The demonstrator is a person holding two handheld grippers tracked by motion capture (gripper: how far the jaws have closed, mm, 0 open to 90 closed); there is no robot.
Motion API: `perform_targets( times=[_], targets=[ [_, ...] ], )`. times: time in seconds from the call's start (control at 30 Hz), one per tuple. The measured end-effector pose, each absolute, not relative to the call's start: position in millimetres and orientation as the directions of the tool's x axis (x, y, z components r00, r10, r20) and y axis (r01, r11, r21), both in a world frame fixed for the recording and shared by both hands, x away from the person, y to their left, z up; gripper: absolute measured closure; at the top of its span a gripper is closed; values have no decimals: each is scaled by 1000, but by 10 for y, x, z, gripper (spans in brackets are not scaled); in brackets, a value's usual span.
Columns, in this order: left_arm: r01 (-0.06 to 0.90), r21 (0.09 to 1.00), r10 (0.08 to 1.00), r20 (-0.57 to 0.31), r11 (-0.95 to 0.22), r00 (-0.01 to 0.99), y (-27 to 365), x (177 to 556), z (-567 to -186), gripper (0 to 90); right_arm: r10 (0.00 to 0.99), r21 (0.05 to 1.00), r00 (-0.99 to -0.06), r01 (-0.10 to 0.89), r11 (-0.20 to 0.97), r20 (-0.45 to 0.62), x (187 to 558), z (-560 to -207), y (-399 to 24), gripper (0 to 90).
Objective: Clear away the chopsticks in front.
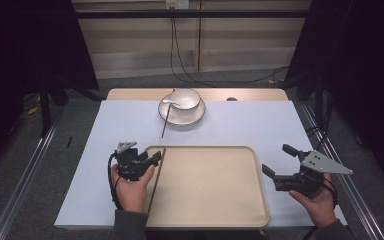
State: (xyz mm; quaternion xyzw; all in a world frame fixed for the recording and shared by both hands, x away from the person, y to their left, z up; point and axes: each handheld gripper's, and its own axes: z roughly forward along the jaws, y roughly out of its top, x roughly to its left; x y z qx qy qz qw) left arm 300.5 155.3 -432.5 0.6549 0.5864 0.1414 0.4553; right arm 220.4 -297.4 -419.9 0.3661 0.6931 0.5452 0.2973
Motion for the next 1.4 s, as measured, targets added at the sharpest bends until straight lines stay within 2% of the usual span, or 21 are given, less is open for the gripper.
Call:
perform_targets(
  times=[0.33, 0.53, 0.83, 1.03, 1.4],
  targets=[
    [575, 815, 875, -326, 70, 357, 1524, 3358, -4274, 317, 826, 973, -564, 181, 142, -16, 2205, -4201, -2974, 34],
    [525, 851, 876, -246, -9, 415, 1426, 3622, -4282, 253, 827, 974, -562, 177, 142, -18, 2207, -4200, -2975, 36],
    [539, 842, 869, -251, -20, 425, 1364, 3935, -4296, 213, 825, 972, -564, 184, 145, -16, 2205, -4203, -2976, 37],
    [552, 834, 872, -249, -28, 421, 1335, 4195, -4309, 217, 824, 972, -567, 183, 146, -17, 2204, -4203, -2979, 42],
    [546, 833, 891, -175, -94, 420, 1240, 4592, -4368, 321, 823, 973, -568, 185, 141, -11, 2205, -4204, -2987, 42]
  ],
)
